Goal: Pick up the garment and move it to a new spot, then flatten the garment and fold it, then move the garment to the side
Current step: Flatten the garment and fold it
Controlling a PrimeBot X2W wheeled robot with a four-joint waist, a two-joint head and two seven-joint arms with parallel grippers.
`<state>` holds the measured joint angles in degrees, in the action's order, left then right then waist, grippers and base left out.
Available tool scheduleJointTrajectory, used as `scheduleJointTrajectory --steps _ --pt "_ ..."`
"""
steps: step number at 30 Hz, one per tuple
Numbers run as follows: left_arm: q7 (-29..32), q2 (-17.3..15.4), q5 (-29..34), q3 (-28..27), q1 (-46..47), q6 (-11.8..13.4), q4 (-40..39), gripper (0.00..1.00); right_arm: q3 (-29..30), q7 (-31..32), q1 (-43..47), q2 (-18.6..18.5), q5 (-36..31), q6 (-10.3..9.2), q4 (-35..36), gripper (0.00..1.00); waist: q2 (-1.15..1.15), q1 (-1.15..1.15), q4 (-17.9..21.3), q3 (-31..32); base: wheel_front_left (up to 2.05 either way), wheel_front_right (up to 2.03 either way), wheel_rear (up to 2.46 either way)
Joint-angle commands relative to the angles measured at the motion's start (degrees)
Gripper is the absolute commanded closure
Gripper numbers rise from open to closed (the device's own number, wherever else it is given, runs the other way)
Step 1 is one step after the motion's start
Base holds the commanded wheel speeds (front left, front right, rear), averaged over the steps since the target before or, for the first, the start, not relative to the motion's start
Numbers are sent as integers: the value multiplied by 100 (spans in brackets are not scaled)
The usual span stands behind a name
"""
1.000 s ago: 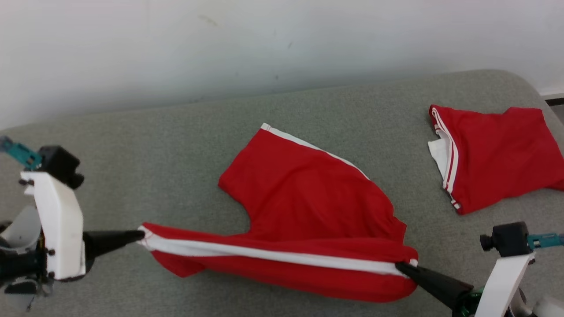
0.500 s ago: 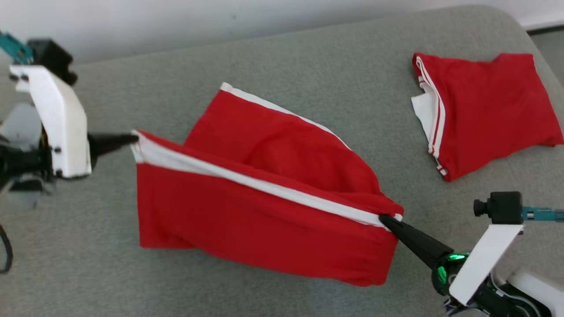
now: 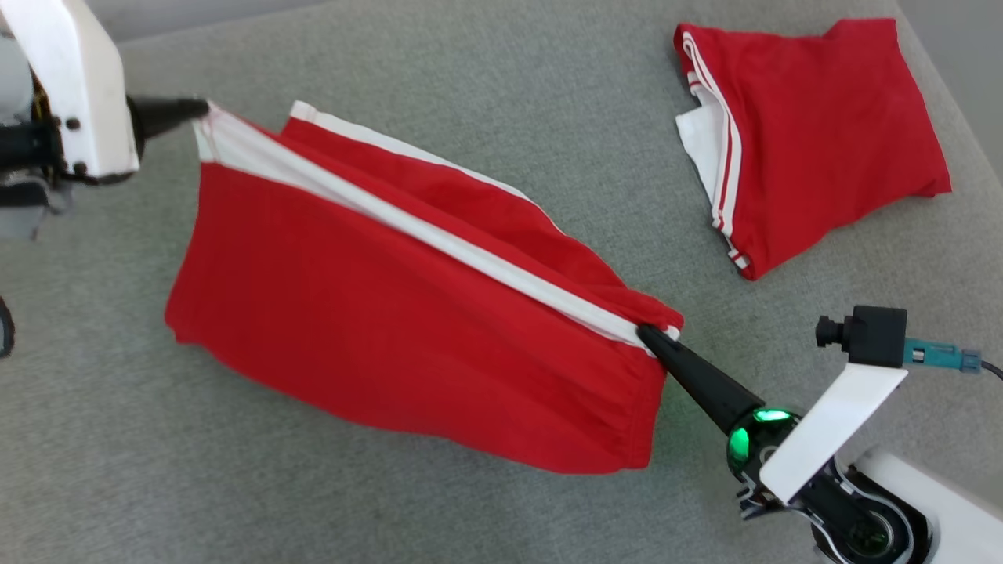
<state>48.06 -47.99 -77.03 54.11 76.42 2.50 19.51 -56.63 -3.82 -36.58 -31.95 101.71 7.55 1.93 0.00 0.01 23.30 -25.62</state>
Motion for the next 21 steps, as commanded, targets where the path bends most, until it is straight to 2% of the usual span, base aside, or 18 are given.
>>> scheduleJointTrajectory --steps 1,11,21 --pt "-87 74 234 35 204 -28 200 100 80 12 -114 104 -99 -14 -75 100 0 -1 165 -230 0 0 0" --pt "-100 442 453 110 627 -186 888 100 281 183 -178 434 -253 -15 -230 100 0 -1 379 -527 0 0 0" --pt "-217 654 645 252 684 -378 1494 100 428 367 -207 750 -432 -14 -415 100 0 -1 443 -616 0 0 0"
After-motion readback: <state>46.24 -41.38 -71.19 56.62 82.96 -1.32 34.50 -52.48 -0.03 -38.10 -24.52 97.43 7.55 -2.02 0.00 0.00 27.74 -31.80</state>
